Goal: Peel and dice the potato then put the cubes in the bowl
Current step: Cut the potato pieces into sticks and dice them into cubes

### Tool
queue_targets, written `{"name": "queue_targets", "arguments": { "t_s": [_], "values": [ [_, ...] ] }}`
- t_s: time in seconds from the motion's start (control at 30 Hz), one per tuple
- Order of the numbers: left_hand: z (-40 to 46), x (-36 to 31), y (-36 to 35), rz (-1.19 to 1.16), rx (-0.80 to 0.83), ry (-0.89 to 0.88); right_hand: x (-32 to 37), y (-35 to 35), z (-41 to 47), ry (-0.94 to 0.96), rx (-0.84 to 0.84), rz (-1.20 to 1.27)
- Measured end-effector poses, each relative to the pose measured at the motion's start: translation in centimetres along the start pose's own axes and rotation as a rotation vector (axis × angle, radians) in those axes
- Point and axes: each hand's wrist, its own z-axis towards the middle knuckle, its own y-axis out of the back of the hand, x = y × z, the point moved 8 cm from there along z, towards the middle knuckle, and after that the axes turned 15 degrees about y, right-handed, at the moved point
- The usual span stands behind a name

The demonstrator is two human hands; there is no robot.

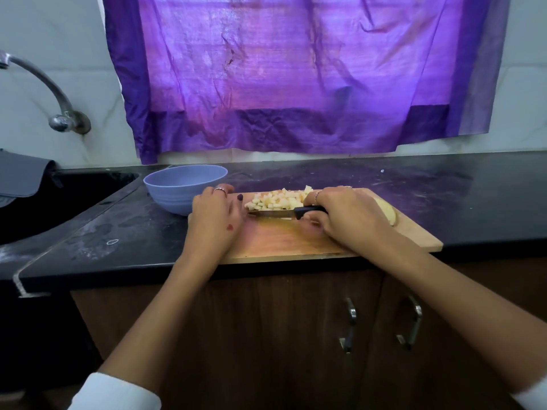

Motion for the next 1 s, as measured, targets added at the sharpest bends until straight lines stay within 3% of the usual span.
{"name": "queue_targets", "arguments": {
  "t_s": [0.3,0.43,0.67,0.83,1.0],
  "values": [
    [-0.5,-0.3,0.1,0.087,-0.043,-0.037,-3.5,2.4,-5.4,-0.254,-0.134,0.159],
    [-2.6,-3.1,0.7,0.212,-0.115,-0.158,-6.1,2.4,-7.3,-0.353,-0.353,0.344],
    [-6.1,-11.5,-5.2,0.287,0.225,-0.361,-8.6,1.5,-8.5,-0.511,-0.668,0.905],
    [-7.7,-15.7,-10.5,0.413,0.353,-0.424,-10.0,0.4,-9.1,-0.709,-0.661,1.091],
    [-7.3,-16.5,-13.1,0.356,0.499,-0.337,-10.6,0.0,-9.2,-0.774,-0.653,1.196]
  ]
}}
